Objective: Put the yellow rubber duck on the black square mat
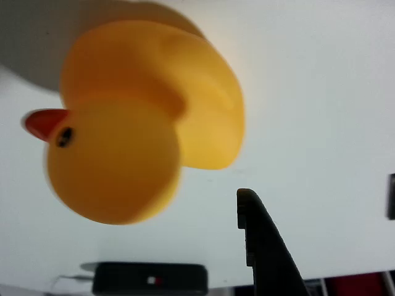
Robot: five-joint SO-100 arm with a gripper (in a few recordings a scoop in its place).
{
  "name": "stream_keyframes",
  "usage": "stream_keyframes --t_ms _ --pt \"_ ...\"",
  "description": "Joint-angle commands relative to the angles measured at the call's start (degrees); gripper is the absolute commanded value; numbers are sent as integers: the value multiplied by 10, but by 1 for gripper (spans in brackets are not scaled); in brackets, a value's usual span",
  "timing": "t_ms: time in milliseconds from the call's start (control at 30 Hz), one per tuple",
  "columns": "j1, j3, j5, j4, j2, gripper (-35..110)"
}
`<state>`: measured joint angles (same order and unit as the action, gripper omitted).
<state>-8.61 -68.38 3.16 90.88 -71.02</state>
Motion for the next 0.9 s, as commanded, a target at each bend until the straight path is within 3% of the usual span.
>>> stream_keyframes --t_ms 0,867 --pt "-11 33 6 -4 -5 46" --pt "-12 34 6 -9 46 46"
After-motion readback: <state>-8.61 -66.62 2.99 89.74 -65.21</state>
